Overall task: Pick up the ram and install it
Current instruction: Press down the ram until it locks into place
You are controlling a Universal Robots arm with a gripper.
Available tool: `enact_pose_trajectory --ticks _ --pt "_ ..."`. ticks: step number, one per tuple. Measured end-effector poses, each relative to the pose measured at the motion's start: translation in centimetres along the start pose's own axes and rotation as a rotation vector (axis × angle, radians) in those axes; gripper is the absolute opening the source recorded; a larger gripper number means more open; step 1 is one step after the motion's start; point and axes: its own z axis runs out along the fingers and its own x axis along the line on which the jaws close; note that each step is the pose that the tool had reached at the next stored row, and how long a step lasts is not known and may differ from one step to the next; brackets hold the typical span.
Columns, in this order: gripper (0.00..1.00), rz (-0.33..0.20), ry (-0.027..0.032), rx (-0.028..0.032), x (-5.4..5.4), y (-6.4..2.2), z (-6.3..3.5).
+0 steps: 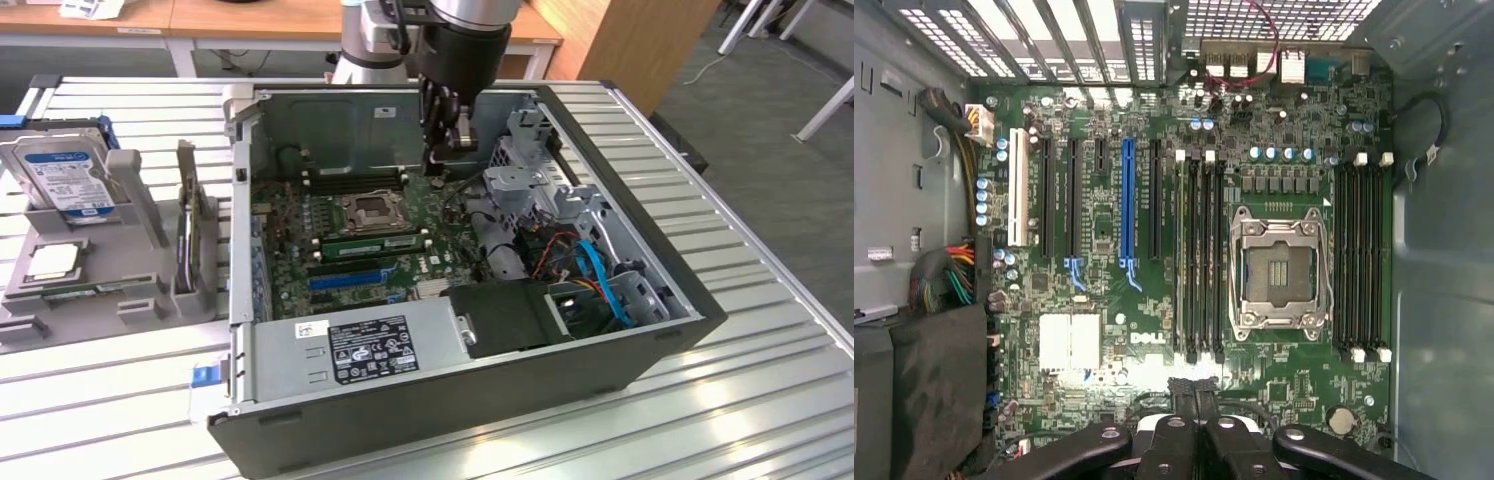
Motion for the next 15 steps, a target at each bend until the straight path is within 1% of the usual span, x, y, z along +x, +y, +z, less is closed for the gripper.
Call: enact_pose_trajectory --ticks 7,11,15 --pt "0.1 0.0 -0.0005 0.0001 -0.01 -0.11 0.04" --pt "0.1 0.0 -0.0029 0.0 0.01 -0.11 0.4" --pt "0.1 0.0 -0.0032 0.0 0.02 -0.12 0.91"
